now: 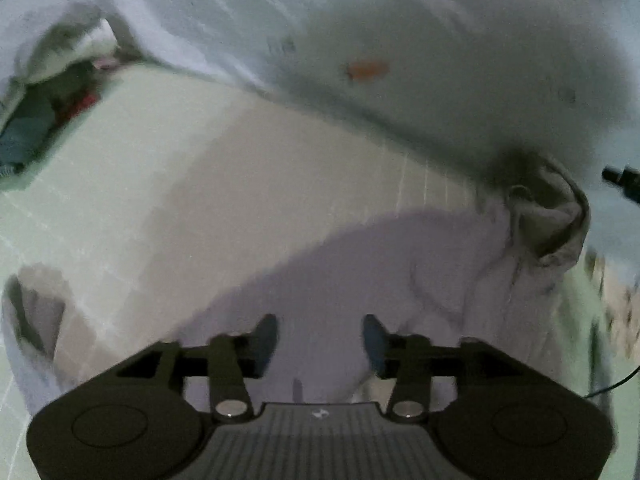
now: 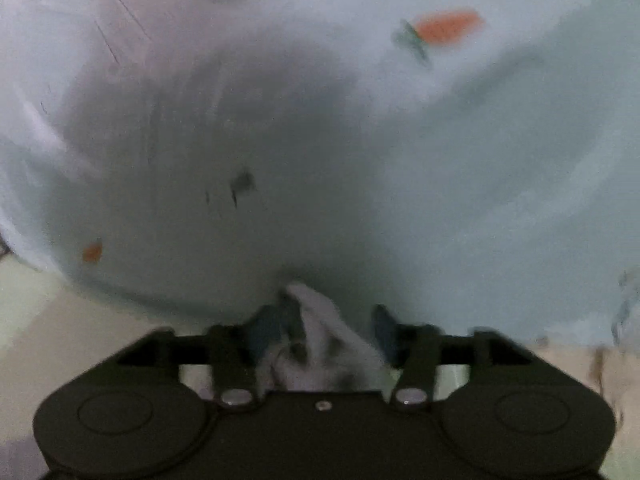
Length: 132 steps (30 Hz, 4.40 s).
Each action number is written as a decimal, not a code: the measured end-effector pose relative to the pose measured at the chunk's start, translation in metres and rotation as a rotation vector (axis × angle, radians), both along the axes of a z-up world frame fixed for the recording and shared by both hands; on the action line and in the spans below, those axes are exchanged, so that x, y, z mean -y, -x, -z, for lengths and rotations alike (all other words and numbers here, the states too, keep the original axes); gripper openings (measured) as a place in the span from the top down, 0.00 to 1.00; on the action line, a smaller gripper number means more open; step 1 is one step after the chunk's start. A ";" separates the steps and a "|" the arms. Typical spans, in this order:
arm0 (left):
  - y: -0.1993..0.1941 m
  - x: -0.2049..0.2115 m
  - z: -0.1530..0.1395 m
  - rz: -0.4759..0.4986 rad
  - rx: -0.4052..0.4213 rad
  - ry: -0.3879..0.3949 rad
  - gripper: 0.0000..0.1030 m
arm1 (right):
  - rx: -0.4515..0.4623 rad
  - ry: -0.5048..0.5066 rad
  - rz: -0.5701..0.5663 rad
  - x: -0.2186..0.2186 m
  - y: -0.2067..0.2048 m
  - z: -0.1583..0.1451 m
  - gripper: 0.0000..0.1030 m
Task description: Fold clothes
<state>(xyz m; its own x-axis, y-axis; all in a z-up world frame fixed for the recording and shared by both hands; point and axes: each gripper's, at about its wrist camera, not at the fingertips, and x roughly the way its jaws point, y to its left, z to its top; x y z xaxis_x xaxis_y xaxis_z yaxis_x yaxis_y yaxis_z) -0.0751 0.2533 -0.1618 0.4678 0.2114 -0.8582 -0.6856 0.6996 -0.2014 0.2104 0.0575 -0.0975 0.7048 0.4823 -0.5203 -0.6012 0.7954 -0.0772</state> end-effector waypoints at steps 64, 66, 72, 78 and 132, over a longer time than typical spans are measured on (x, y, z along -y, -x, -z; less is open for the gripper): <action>0.128 0.112 -0.059 0.221 0.196 -0.146 0.00 | -0.296 0.008 0.287 0.215 0.297 0.065 0.00; 0.123 0.130 -0.067 0.211 0.269 -0.155 0.00 | -0.302 -0.018 0.326 0.235 0.284 0.062 0.00; 0.103 0.179 -0.090 0.241 0.399 -0.220 0.00 | -0.344 -0.138 0.430 0.291 0.232 0.058 0.00; 0.077 0.212 -0.091 0.257 0.392 -0.238 0.00 | -0.345 -0.155 0.436 0.313 0.188 0.062 0.00; 0.006 0.212 -0.083 0.111 0.286 -0.202 0.00 | -0.300 -0.029 0.626 0.393 0.100 0.106 0.28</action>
<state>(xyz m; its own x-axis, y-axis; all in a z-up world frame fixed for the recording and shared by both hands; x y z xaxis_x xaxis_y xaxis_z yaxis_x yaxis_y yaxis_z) -0.0809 0.0418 -0.0785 0.7123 0.2979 -0.6356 -0.5393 0.8118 -0.2240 0.1099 -0.3357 -0.2039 0.6823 0.0483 -0.7295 -0.0205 0.9987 0.0470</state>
